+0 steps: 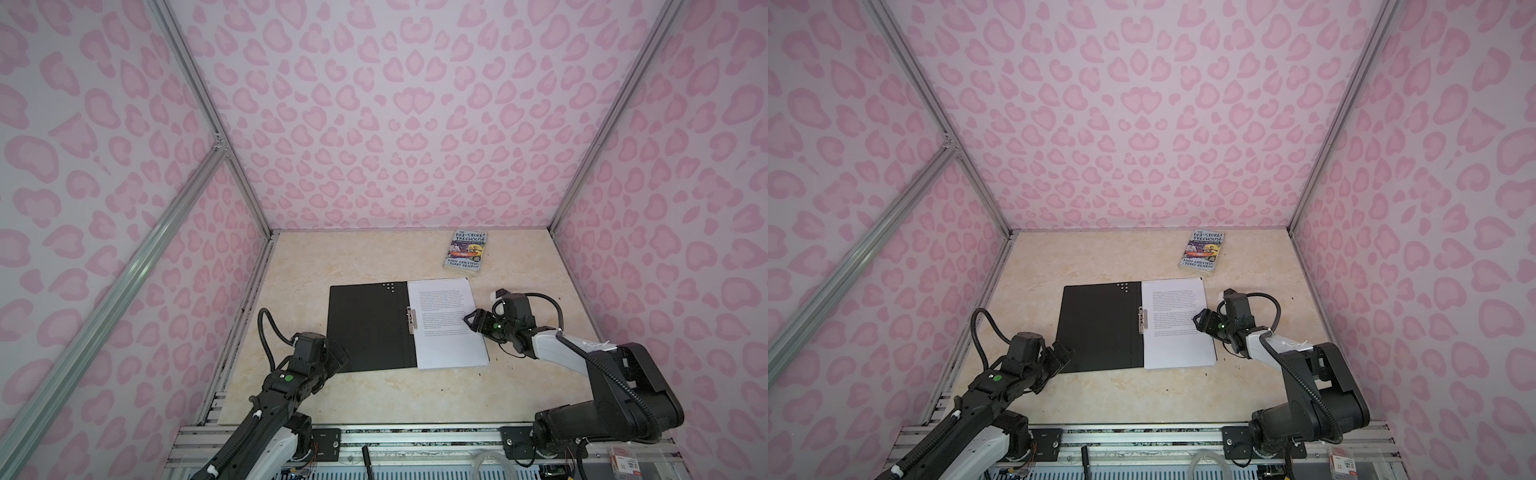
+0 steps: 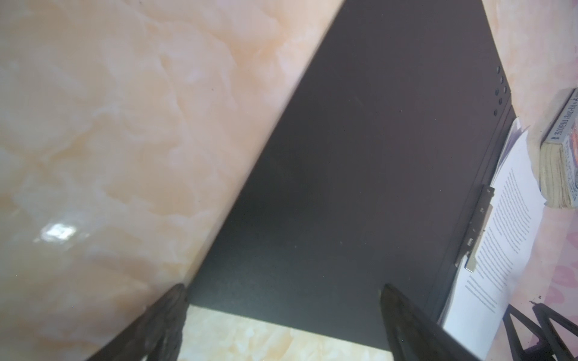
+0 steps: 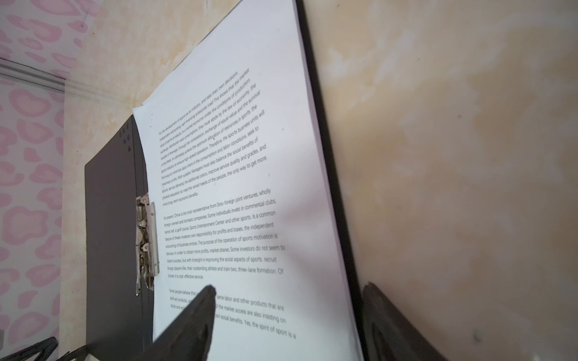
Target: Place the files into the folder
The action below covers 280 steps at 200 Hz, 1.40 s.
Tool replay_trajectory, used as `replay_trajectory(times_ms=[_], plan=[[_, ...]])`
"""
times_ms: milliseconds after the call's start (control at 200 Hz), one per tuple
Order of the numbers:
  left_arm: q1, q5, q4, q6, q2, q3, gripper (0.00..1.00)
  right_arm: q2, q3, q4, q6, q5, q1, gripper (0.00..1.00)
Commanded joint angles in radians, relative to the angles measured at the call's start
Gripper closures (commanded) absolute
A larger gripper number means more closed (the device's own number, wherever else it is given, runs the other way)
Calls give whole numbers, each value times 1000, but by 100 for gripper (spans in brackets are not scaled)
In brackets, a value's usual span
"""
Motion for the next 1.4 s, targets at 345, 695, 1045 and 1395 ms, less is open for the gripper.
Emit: replay_trajectory(times_ms=[345,695,1045,1395], plan=[[-2,72,182,-5,-223,-47,3,14,1,-36,10,-73,7,30],[-4,163,358,81,-182,-4,3,27,5,-30,7,-86,7,31],[5,-42,164,172,47,179,4,5,10,-64,-7,-46,4,29],[258,72,218,407,560,428,3,27,15,-57,-10,-61,-4,27]])
